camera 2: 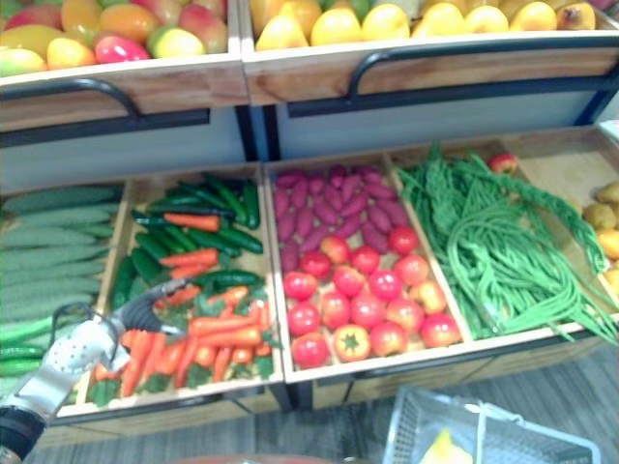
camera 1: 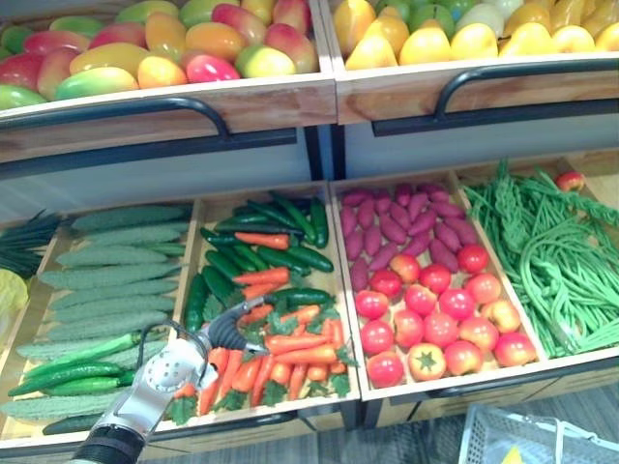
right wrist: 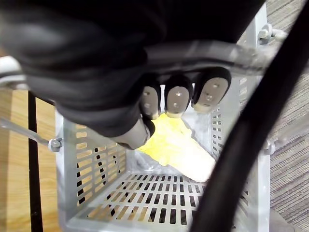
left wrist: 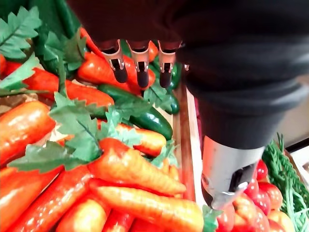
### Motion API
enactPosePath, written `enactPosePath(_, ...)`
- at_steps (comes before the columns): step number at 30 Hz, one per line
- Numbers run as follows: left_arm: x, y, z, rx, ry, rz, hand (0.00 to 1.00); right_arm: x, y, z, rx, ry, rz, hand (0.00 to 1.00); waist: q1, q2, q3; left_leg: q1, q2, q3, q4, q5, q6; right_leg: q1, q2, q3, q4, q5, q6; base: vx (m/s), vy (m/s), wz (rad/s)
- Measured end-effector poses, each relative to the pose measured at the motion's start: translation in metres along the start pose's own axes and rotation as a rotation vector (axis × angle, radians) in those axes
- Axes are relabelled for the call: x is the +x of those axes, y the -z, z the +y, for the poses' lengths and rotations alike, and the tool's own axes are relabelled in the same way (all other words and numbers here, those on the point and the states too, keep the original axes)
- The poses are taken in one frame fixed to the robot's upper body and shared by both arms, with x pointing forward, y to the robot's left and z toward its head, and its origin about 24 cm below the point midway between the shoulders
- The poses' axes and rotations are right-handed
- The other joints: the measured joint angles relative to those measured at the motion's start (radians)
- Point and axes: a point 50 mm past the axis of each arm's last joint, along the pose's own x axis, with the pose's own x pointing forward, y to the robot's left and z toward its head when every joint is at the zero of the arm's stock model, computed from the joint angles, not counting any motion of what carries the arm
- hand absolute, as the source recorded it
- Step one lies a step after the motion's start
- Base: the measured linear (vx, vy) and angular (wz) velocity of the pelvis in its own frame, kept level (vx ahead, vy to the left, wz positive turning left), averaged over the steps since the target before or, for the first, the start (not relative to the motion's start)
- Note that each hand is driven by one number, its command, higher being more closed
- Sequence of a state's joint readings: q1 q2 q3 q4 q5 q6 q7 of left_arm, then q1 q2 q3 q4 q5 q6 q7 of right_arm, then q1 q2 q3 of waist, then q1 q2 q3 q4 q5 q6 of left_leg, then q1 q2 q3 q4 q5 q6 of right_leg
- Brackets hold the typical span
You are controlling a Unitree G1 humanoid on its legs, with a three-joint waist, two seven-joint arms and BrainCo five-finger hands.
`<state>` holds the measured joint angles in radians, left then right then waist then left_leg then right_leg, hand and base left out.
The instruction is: Pick vegetable in the basket
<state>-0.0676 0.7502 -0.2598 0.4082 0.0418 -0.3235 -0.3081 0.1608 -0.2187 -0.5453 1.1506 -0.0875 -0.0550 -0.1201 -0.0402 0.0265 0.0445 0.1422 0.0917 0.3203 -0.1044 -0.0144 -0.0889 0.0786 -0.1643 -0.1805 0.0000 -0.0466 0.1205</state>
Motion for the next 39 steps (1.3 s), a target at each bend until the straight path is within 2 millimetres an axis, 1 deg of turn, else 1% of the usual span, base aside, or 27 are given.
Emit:
enactPosePath(8,0.005,-0.004,-0.012,0.063,0.113,-0.003,0.00,0.000,0.000,0.000,0.000,-0.002,-0.001,1.00,-0.001,0.001,-0.001,0.000,0.001,0.000,0.000,0.000,0.000,0.000,0.000,0.000,0.002,0.000,0.000,0.00,0.000,0.00)
enactPosePath(13,0.012,-0.011,-0.019,0.148,0.167,-0.015,0.00,0.000,-0.001,0.001,-0.003,-0.010,-0.006,1.00,-0.002,0.000,-0.001,0.000,0.001,0.000,-0.001,0.000,0.000,-0.001,0.000,0.000,0.001,0.000,0.000,0.00,0.000,0.00)
enactPosePath(16,0.015,-0.012,-0.020,0.196,0.173,-0.012,0.00,0.000,-0.002,0.001,-0.003,-0.015,-0.007,1.00,-0.009,0.000,-0.001,-0.001,0.001,0.001,-0.001,0.000,0.000,-0.001,0.001,0.000,0.000,0.000,0.000,0.00,0.000,0.00)
enactPosePath(19,0.016,-0.008,-0.020,0.261,0.151,0.015,0.00,0.000,-0.001,0.001,-0.003,-0.020,-0.006,1.00,-0.012,-0.001,-0.001,0.000,0.002,0.006,-0.001,0.000,0.000,-0.003,0.002,0.004,0.000,0.000,0.000,0.00,-0.012,-0.03)
enactPosePath(23,0.017,0.002,-0.013,0.339,0.087,0.069,0.00,0.000,-0.001,0.002,-0.007,-0.023,-0.006,1.00,-0.013,-0.003,-0.002,0.003,0.003,0.023,-0.001,0.000,-0.001,-0.005,0.004,0.013,0.000,0.001,0.000,0.00,-0.004,-0.06)
enactPosePath(31,0.019,0.010,-0.019,0.492,0.069,0.110,0.00,0.000,-0.001,0.005,-0.023,-0.034,-0.007,1.00,-0.015,-0.010,-0.004,0.004,0.004,0.028,-0.001,-0.002,-0.003,-0.006,0.005,0.018,-0.004,0.003,0.000,0.00,-0.005,-0.01)
enactPosePath(33,0.019,0.015,-0.019,0.515,0.049,0.135,0.00,-0.001,-0.001,0.006,-0.031,-0.039,-0.010,1.00,-0.016,-0.012,-0.005,0.004,0.004,0.029,-0.001,-0.002,-0.003,-0.006,0.005,0.019,-0.006,0.004,0.000,0.00,0.000,0.00)
enactPosePath(36,0.019,0.021,-0.021,0.505,0.007,0.165,0.00,-0.001,-0.001,0.006,-0.031,-0.039,-0.008,1.00,-0.017,-0.013,-0.005,0.004,0.004,0.030,-0.001,-0.003,-0.004,-0.006,0.005,0.021,-0.007,0.004,0.001,0.00,0.000,0.00)
enactPosePath(39,0.022,0.021,-0.024,0.527,-0.009,0.166,0.00,-0.001,-0.001,0.007,-0.039,-0.042,-0.010,1.00,-0.016,-0.015,-0.005,0.002,0.004,0.032,-0.001,-0.003,-0.005,-0.006,0.007,0.024,-0.016,0.010,0.001,0.00,-0.014,-0.02)
